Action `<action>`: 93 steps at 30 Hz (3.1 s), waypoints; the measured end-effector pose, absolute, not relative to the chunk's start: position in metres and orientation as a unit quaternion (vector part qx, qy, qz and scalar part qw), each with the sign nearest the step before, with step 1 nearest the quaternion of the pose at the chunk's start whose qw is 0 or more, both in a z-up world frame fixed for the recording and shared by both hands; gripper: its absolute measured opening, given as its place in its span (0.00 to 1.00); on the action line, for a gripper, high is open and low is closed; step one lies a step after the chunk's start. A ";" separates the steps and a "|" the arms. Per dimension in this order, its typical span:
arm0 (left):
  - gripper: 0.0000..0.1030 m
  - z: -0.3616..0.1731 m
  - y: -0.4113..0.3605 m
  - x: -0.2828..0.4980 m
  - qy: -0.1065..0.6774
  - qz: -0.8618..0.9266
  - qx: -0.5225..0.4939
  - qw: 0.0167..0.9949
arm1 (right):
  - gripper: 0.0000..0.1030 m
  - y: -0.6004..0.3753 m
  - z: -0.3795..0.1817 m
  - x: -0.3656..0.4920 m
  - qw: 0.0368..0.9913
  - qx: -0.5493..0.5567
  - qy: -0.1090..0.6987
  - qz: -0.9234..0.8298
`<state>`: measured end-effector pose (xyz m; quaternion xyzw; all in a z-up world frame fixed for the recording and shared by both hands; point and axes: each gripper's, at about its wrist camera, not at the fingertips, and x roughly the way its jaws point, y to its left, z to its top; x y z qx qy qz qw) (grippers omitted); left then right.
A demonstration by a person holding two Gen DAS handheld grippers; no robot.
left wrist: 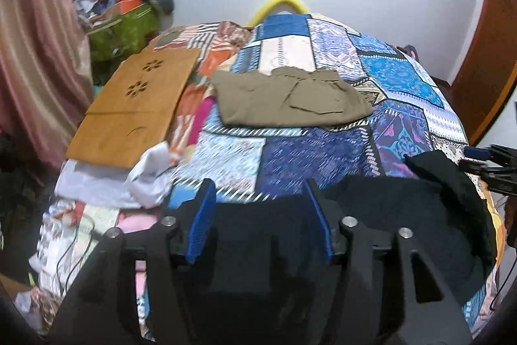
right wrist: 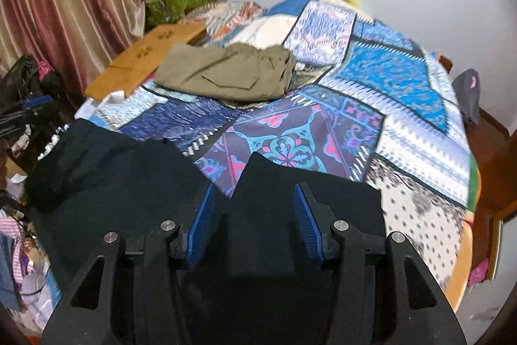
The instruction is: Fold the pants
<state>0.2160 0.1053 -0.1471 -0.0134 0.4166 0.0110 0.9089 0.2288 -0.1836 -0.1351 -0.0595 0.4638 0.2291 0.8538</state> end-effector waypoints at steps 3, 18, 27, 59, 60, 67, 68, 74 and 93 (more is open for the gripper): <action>0.61 -0.156 0.090 0.237 0.420 -0.005 -0.004 0.908 | 0.46 -0.169 -0.155 0.253 0.834 -0.067 0.494 0.237; 0.62 -0.215 0.057 0.268 0.455 -0.038 0.038 0.889 | 0.16 -0.163 -0.207 0.290 0.784 -0.070 0.556 0.268; 0.62 -0.189 0.047 0.248 0.435 -0.043 0.049 0.898 | 0.05 -0.188 -0.160 0.271 0.831 -0.067 0.494 0.246; 0.72 -0.189 -0.158 0.190 0.453 -0.184 0.141 0.861 | 0.04 -0.418 -0.187 0.036 0.848 0.137 0.508 0.063; 0.72 -0.190 -0.162 0.192 0.454 -0.185 0.144 0.860 | 0.04 -0.422 -0.187 0.034 0.848 0.139 0.509 0.057; 0.72 -0.194 -0.183 0.222 0.462 -0.196 0.151 0.852 | 0.31 -0.450 -0.164 0.049 0.871 0.145 0.469 0.031; 0.72 -0.196 -0.186 0.227 0.463 -0.199 0.152 0.851 | 0.40 -0.449 -0.164 0.053 0.874 0.140 0.465 0.033; 0.72 -0.219 -0.200 0.244 0.490 -0.212 0.155 0.831 | 0.44 -0.446 -0.189 0.096 0.863 0.145 0.479 0.068; 0.72 -0.232 -0.205 0.245 0.506 -0.201 0.155 0.824 | 0.04 -0.436 -0.165 0.075 0.896 0.115 0.421 0.081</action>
